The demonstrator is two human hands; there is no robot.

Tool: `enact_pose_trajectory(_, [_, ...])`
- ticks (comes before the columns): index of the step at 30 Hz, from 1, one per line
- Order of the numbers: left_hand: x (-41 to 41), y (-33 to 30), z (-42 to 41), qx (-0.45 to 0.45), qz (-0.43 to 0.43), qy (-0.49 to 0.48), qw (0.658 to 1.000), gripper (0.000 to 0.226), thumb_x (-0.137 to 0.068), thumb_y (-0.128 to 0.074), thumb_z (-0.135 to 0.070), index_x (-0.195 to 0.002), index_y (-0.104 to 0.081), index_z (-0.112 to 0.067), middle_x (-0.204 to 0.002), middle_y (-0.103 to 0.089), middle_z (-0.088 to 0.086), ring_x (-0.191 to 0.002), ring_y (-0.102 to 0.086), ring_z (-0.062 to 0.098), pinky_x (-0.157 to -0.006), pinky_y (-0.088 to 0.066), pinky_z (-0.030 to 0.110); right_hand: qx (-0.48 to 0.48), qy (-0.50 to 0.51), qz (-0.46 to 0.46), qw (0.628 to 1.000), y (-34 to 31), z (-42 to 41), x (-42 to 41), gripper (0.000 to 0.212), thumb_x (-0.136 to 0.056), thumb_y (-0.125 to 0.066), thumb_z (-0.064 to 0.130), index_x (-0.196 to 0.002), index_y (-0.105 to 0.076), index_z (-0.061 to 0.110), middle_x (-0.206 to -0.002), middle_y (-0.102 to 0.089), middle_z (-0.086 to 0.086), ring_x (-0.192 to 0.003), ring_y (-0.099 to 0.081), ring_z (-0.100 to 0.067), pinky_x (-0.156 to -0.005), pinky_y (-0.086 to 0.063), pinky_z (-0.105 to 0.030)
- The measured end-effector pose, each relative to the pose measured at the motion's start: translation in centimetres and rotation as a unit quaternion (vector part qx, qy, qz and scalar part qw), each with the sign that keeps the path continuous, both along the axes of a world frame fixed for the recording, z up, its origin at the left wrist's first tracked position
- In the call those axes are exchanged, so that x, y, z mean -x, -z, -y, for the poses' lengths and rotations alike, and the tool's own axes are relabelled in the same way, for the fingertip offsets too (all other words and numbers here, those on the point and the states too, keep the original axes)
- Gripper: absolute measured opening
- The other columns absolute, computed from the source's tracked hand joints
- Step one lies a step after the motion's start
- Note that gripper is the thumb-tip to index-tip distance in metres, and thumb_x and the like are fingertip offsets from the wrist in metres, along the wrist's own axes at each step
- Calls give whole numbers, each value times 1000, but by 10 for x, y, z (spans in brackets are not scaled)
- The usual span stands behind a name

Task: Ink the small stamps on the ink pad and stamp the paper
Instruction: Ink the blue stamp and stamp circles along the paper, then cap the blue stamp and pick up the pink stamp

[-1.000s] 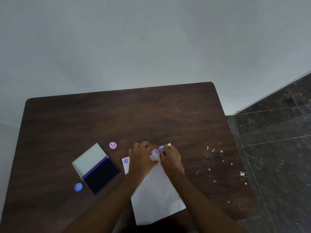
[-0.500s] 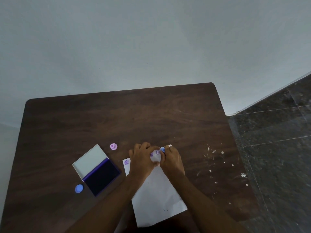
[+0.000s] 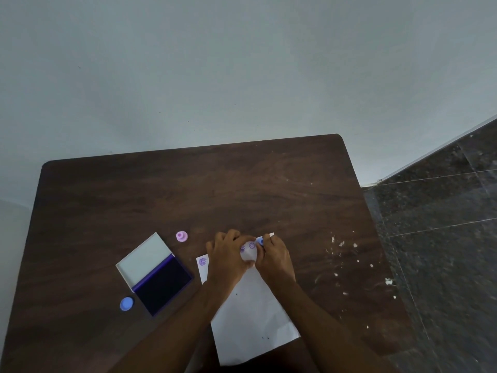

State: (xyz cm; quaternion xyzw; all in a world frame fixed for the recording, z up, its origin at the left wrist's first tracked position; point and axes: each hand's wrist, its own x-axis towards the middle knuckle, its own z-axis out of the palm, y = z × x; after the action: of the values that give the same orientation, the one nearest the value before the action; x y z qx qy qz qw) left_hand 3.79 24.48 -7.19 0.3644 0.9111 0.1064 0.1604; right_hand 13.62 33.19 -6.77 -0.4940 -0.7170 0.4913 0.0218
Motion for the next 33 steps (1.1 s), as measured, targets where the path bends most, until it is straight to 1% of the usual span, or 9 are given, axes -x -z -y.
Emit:
enact_pose_trajectory(4, [0, 2, 0, 0, -1, 1, 1000, 54, -47, -85, -57, -89, -66, -29, -94, -70, 0, -84, -62, 22, -78, -46, 39, -11, -6, 4, 1000, -2, 1, 0, 31, -93, -53, 37, -107, -64, 12, -105, -67, -8, -91, -62, -17, -89, -55, -33])
enact_pose_trajectory(8, [0, 1, 0, 4, 8, -8, 1000, 52, -53, -81, -59, -94, -65, -31, -101, -69, -2, -91, -60, 20, -82, -41, 36, -58, -20, 18, 998, -6, 3, 1, 25, -94, -53, 31, -104, -66, 12, -101, -69, -6, -89, -62, -14, -83, -54, -27])
enact_pose_trajectory(12, [2, -2, 1, 9, 47, 21, 999, 59, -60, -73, -64, -111, -59, -39, -114, -59, -9, -104, -50, 15, -86, -30, 32, -104, 97, 27, 989, -13, 0, -11, 14, -90, -62, 25, -86, -69, 14, -80, -68, 3, -70, -63, -8, -64, -56, -24])
enact_pose_trajectory(15, [2, -5, 3, -3, 75, 23, 997, 60, -65, -71, -63, -120, -55, -42, -122, -55, -11, -108, -46, 14, -88, -26, 29, -99, 179, 3, 979, -19, -1, -23, 19, -88, -66, 22, -71, -67, 14, -61, -61, 11, -59, -61, 1, -48, -39, -4])
enact_pose_trajectory(19, [-2, -13, 4, -32, 61, 13, 998, 63, -67, -73, -59, -124, -54, -39, -122, -57, -8, -109, -48, 14, -92, -30, 30, -58, 202, -8, 978, -25, 2, -23, 24, -87, -68, 25, -66, -64, 15, -58, -61, 9, -50, -58, 4, -39, -37, -6])
enact_pose_trajectory(24, [3, -22, 13, -63, 36, -11, 997, 60, -69, -72, -60, -122, -58, -35, -121, -61, -7, -108, -52, 14, -88, -24, 26, -15, 193, -20, 981, -30, 9, -14, 17, -85, -71, 30, -80, -70, 13, -72, -70, 5, -56, -65, -9, -43, -44, -11])
enact_pose_trajectory(26, [6, -23, 19, -68, 26, -19, 997, 58, -69, -72, -60, -119, -59, -35, -118, -62, -8, -105, -54, 13, -86, -27, 26, 1, 182, -26, 983, -30, 13, -9, 20, -84, -71, 31, -83, -71, 11, -75, -73, 0, -59, -67, -14, -47, -49, -17])
enact_pose_trajectory(30, [9, -25, 29, -75, 42, -49, 995, 56, -69, -72, -62, -116, -59, -36, -116, -63, -9, -104, -54, 12, -87, -38, 29, 25, 182, -50, 982, -30, 16, -1, 19, -86, -70, 27, -90, -75, 9, -76, -74, -8, -57, -64, -13, -47, -45, -19])
enact_pose_trajectory(33, [10, -28, 31, -83, 63, -82, 991, 54, -70, -68, -65, -116, -60, -37, -117, -64, -12, -101, -56, 11, -86, -42, 28, 46, 192, -66, 978, -34, 15, 5, 21, -86, -70, 20, -102, -74, 7, -86, -76, -11, -69, -69, -20, -60, -58, -30])
